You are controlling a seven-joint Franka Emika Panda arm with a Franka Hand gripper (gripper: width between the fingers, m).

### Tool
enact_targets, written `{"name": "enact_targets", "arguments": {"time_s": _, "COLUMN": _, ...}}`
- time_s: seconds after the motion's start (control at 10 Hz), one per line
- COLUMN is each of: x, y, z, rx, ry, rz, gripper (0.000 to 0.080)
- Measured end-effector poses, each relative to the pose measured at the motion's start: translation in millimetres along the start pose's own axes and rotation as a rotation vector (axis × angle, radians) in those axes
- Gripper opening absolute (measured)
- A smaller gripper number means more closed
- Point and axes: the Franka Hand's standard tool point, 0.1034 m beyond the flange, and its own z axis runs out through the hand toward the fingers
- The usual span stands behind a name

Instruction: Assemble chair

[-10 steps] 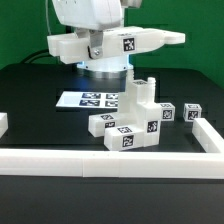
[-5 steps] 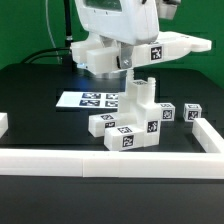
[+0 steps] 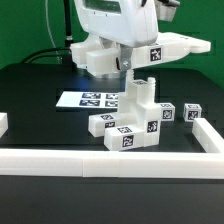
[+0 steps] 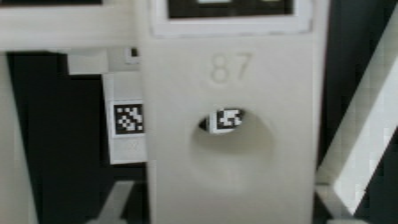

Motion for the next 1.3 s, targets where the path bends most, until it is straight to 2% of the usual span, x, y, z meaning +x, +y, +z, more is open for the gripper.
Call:
{"name": "enact_targets", "arguments": {"time_s": 0.1, "x": 1.1, "y": -1.3, "z": -0.7, "rx": 0.011, "ry": 0.003, "rz": -0.007, "gripper": 0.0284}}
{"name": "enact_targets", "arguments": {"time_s": 0.2, "x": 7.3, "y": -5.8, "z": -3.9, "rx": 0.081, "ry": 0.02, "rz": -0.023, "gripper": 0.0284}}
{"name": "enact_targets", "arguments": {"time_s": 0.3, "x": 11.6, "y": -5.3, "z": -5.2, "rx": 0.137, "ry": 0.034, "rz": -0.025, "gripper": 0.0284}}
{"name": "enact_targets", "arguments": {"time_s": 0.4, "x": 8.4, "y": -2.6, "z": -2.1, "rx": 0.121, "ry": 0.025, "rz": -0.023, "gripper": 0.0284}}
{"name": "enact_targets", "arguments": {"time_s": 0.7, "x": 7.3, "y": -2.6, "z": 0.6, "rx": 0.117, "ry": 0.021, "rz": -0.013, "gripper": 0.0284}}
{"name": "enact_targets", "arguments": {"time_s": 1.0, "x": -3.3, "y": -12.1, "z": 4.4, "rx": 0.088, "ry": -0.013, "rz": 0.028, "gripper": 0.0284}}
{"name": "enact_targets", "arguments": {"time_s": 1.3, "x": -2.8, "y": -13.0, "z": 7.2, "rx": 0.089, "ry": -0.008, "rz": 0.028, "gripper": 0.0284}}
